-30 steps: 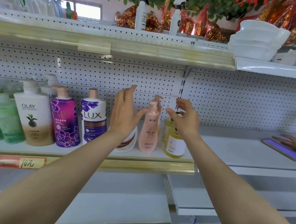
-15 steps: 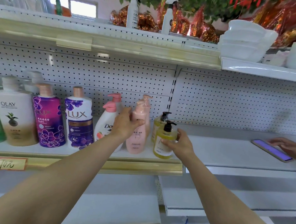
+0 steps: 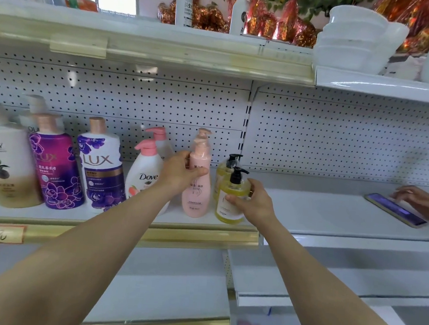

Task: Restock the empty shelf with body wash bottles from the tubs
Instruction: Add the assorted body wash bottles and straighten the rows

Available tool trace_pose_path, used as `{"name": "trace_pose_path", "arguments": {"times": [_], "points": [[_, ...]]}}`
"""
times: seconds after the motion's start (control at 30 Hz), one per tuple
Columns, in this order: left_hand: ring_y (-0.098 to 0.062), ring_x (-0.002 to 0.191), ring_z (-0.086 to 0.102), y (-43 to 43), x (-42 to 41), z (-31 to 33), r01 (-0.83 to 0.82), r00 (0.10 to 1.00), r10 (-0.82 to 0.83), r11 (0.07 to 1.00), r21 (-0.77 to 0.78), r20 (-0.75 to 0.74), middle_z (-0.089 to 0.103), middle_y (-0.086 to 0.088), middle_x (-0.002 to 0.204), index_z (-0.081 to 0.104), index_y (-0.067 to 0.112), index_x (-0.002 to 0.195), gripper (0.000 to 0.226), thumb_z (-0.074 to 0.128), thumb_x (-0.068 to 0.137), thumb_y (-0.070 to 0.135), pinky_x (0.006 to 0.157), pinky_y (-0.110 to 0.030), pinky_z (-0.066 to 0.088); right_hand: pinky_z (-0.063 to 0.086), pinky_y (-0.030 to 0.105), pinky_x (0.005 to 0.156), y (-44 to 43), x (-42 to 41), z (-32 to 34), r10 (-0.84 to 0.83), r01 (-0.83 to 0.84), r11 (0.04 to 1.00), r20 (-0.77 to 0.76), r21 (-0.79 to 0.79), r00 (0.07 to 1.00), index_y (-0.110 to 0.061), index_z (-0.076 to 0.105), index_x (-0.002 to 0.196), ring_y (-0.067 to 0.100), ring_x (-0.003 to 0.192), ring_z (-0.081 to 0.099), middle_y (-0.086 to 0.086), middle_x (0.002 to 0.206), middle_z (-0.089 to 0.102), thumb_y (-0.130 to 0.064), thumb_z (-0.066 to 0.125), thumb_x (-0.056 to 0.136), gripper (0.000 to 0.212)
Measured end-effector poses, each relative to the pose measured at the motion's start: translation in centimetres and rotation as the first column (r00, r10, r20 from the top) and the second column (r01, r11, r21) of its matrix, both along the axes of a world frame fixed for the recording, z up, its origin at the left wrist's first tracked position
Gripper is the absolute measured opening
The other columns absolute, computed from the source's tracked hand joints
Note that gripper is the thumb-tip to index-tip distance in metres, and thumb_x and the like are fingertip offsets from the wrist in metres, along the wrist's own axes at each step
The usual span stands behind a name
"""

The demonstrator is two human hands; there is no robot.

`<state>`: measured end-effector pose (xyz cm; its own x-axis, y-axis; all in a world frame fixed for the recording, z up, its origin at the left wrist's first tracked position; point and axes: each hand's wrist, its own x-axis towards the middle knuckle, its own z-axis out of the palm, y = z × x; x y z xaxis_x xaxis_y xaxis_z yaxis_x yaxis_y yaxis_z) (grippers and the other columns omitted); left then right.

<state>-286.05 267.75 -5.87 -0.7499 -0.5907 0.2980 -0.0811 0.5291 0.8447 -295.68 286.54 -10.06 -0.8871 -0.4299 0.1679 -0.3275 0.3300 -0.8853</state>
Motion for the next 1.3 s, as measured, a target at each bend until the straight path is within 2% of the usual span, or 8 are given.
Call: {"name": "trace_pose_path", "arguments": {"times": [0.1,0.2,0.33,0.43,0.63,0.7,0.83,1.3], "points": [[-0.017,0.098,0.062,-0.3,-0.2,-0.1,0.009,1.000,-0.009,1.000,0.004,0.015,0.066,-0.001,0.108,0.060,0.013,0.115,0.040,0.079,0.081,0.025,0.084,-0.033,0.050,0.041,0.018,0.078,0.1,0.0,0.1,0.003,-0.003,1.000,-0.006,0.010,1.000,-0.016,0.047,0.137,0.006,0.090,0.054,-0.011,0.106,0.055,-0.026,0.084,0.078,0.071],[-0.020,0.104,0.064,-0.6,0.0,-0.2,0.038,0.999,-0.038,0.999,0.024,0.023,0.068,-0.003,0.114,0.060,0.013,0.118,0.043,0.078,0.081,0.025,0.091,-0.038,0.052,0.040,0.012,0.069,0.1,0.0,0.1,0.013,-0.012,1.000,-0.007,0.015,1.000,-0.016,0.047,0.138,-0.006,0.079,0.050,-0.011,0.105,0.055,-0.026,0.083,0.080,0.069],[-0.018,0.104,0.063,-0.5,0.0,-0.4,0.051,0.999,-0.051,0.998,0.037,0.009,0.067,-0.003,0.116,0.058,0.013,0.120,0.044,0.078,0.082,0.024,0.087,-0.033,0.050,0.040,0.012,0.072,0.1,0.0,0.1,0.019,-0.019,1.000,-0.016,0.014,1.000,-0.016,0.047,0.139,-0.001,0.082,0.052,-0.011,0.107,0.054,-0.026,0.083,0.080,0.070],[-0.019,0.106,0.062,-0.5,-0.1,-0.5,0.056,0.998,-0.056,0.997,0.053,0.005,0.067,-0.004,0.118,0.058,0.012,0.122,0.046,0.078,0.082,0.023,0.090,-0.035,0.051,0.039,0.019,0.082,0.1,-0.1,0.0,0.019,-0.020,1.000,-0.021,-0.002,1.000,-0.016,0.047,0.138,0.006,0.091,0.052,-0.011,0.107,0.054,-0.026,0.084,0.079,0.070],[-0.022,0.108,0.063,-0.7,-0.2,-0.7,0.058,0.998,-0.059,0.995,0.077,0.003,0.068,-0.005,0.118,0.057,0.011,0.121,0.047,0.079,0.081,0.025,0.096,-0.044,0.051,0.038,0.010,0.068,-0.2,-0.3,-0.3,0.016,-0.017,1.000,-0.024,-0.012,1.000,-0.017,0.049,0.136,-0.007,0.081,0.050,-0.015,0.100,0.055,-0.027,0.084,0.078,0.069],[-0.021,0.108,0.063,-0.8,-0.2,-0.8,0.059,0.998,-0.059,0.995,0.079,0.005,0.068,-0.006,0.118,0.057,0.011,0.120,0.047,0.079,0.081,0.025,0.096,-0.046,0.051,0.039,0.015,0.074,-0.3,-0.3,-0.3,0.005,-0.006,1.000,-0.021,-0.016,1.000,-0.017,0.049,0.135,-0.007,0.080,0.050,-0.015,0.099,0.055,-0.028,0.084,0.078,0.068],[-0.021,0.108,0.063,-0.7,-0.3,-0.8,0.052,0.999,-0.053,0.996,0.069,0.007,0.067,-0.005,0.119,0.057,0.011,0.120,0.047,0.078,0.081,0.026,0.097,-0.046,0.051,0.039,0.020,0.080,-0.4,-0.4,-0.4,0.003,-0.004,1.000,-0.028,-0.020,1.000,-0.017,0.049,0.136,0.004,0.088,0.052,-0.011,0.104,0.057,-0.029,0.085,0.077,0.070],[-0.019,0.110,0.062,-0.8,-0.4,-0.9,0.039,0.999,-0.039,0.996,0.084,0.003,0.066,-0.003,0.121,0.056,0.014,0.126,0.053,0.079,0.080,0.027,0.098,-0.045,0.051,0.040,0.024,0.088,0.0,-1.5,-1.0,0.058,-0.059,0.998,-0.025,-0.018,0.998,-0.020,0.047,0.139,0.011,0.108,0.053,-0.010,0.113,0.057,-0.030,0.084,0.079,0.072]]}}
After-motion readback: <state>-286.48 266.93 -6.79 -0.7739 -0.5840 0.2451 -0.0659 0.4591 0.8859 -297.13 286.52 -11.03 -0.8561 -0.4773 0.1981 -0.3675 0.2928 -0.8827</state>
